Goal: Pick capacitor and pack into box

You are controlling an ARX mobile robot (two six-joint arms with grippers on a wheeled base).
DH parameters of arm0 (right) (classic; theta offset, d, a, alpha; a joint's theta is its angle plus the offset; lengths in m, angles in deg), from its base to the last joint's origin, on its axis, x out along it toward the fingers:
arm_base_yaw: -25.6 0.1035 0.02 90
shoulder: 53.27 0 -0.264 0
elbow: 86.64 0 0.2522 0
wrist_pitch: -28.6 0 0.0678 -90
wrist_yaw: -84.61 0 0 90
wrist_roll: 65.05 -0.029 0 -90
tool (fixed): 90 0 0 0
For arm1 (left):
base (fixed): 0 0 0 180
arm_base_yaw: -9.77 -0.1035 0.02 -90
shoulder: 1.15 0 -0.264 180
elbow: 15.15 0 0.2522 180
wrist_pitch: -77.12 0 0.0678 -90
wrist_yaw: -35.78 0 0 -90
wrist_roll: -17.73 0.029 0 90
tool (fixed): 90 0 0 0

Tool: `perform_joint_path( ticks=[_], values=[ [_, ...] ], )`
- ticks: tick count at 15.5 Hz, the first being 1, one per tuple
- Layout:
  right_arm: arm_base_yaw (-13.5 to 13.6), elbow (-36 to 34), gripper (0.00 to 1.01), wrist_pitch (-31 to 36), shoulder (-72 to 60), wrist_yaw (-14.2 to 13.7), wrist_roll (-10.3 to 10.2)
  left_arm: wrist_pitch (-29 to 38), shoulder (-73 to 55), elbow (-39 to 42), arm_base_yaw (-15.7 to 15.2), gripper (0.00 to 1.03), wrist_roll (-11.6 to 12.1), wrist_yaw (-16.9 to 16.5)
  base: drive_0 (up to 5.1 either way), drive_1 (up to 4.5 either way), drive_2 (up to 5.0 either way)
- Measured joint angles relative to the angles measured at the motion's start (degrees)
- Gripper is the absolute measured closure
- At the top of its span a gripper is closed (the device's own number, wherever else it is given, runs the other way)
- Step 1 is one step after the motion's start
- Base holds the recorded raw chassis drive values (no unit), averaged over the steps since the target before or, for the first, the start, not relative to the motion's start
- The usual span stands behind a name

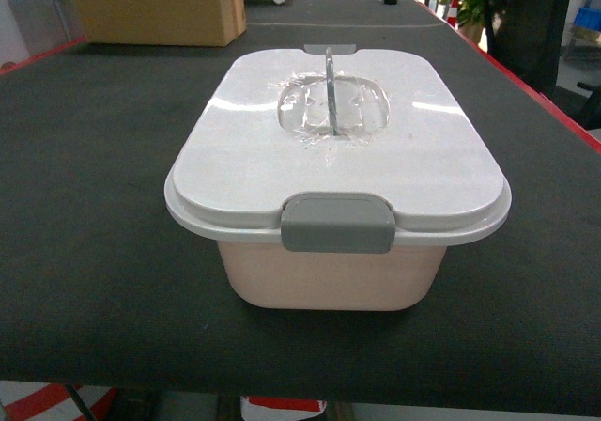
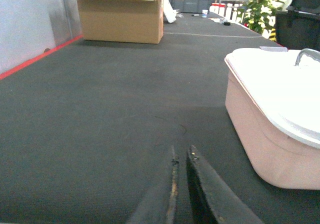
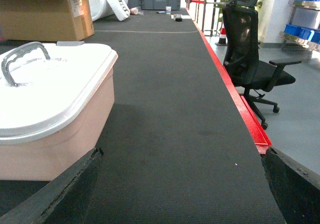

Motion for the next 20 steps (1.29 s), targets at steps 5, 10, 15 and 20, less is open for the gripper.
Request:
perform_joint_path(
  ticks=[5, 10, 15, 20],
  values=[
    [0.0, 0.0, 0.03, 0.0, 0.0, -0.02, 0.0, -0.13, 0.0, 0.0, 0.0, 0.34, 0.02, -0.02, 0.0, 0.0, 0.0],
    [0.0, 0.0, 0.03, 0.0, 0.0, -0.02, 0.0, -0.13, 0.0, 0.0, 0.0, 0.05, 0.09, -0.02, 0.0, 0.0, 0.0],
    [0.0, 0.0, 0.03, 0.0, 0.0, -0.02, 0.0, -0.13, 0.0, 0.0, 0.0, 0.05, 0.11, -0.02, 0.0, 0.0, 0.0],
    [0.0, 0.0, 0.03, 0.0, 0.0, -0.02, 0.0, -0.11, 0.0, 0.0, 0.0, 0.05, 0.11, -0.02, 0.0, 0.0, 0.0]
  ],
)
